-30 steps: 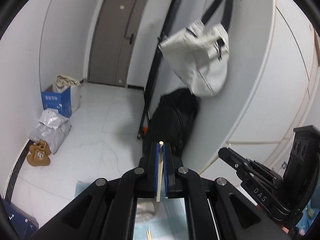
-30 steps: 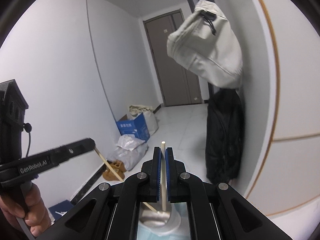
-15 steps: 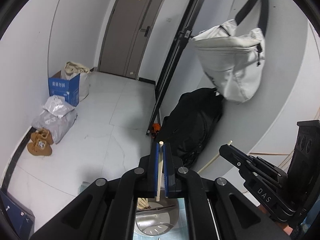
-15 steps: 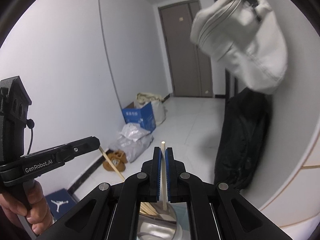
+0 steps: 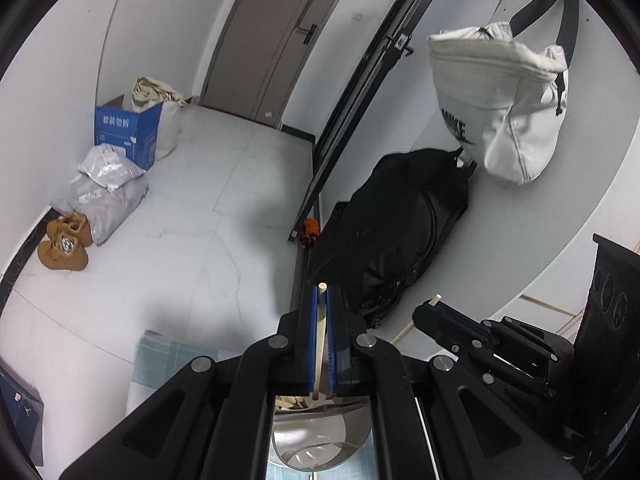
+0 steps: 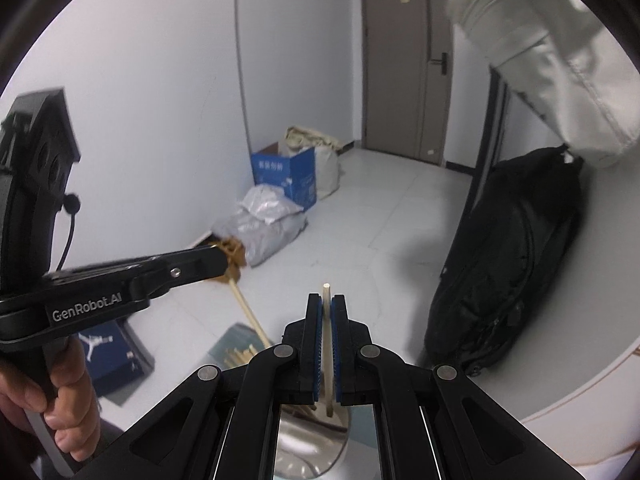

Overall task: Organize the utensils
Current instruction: 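Lower the chopsticks into the holder and open both tools to release them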

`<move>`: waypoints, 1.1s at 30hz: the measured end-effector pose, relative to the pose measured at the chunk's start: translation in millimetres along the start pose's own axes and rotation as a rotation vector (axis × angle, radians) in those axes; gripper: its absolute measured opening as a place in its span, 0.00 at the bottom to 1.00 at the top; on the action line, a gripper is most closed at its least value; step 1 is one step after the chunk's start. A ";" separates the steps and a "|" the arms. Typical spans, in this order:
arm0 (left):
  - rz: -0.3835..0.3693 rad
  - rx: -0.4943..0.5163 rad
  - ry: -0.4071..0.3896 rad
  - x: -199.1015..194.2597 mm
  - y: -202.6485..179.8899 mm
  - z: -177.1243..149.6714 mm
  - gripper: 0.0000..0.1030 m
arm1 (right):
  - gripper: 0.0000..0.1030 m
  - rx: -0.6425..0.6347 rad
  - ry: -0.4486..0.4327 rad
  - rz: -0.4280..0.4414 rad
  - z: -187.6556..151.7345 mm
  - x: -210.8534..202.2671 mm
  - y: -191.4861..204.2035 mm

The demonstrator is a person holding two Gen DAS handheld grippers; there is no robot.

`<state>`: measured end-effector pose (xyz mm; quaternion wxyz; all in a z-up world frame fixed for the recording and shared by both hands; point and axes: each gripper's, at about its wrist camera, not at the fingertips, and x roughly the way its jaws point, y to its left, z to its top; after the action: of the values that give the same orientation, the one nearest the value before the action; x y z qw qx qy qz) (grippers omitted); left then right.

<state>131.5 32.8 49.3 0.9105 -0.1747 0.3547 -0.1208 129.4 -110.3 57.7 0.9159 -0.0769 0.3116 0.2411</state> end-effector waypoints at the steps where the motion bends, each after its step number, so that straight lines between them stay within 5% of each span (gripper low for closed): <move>1: -0.003 0.001 0.009 2.7 0.8 -1.1 0.01 | 0.03 -0.008 0.008 0.000 -2.1 3.0 1.2; 16: -0.078 0.009 0.163 24.8 9.0 -5.8 0.01 | 0.07 0.146 0.117 0.126 -27.3 43.7 -16.3; 19: -0.076 -0.007 0.163 21.0 13.0 -5.0 0.24 | 0.17 0.216 0.116 0.168 -33.3 42.1 -27.9; 21: -0.059 -0.016 0.130 14.8 15.2 -4.5 0.52 | 0.27 0.248 0.095 0.169 -36.4 36.9 -34.0; 27: 0.017 -0.013 0.094 2.0 17.3 -6.3 0.53 | 0.43 0.299 0.052 0.148 -46.7 18.2 -44.0; 33: 0.082 0.023 0.069 -12.4 8.4 -14.8 0.53 | 0.47 0.334 0.022 0.145 -54.7 -2.0 -44.2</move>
<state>113.2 41.3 43.3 0.9040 -0.1451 0.3913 -0.0933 120.4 -165.6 15.1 0.8928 0.0961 0.3618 0.2505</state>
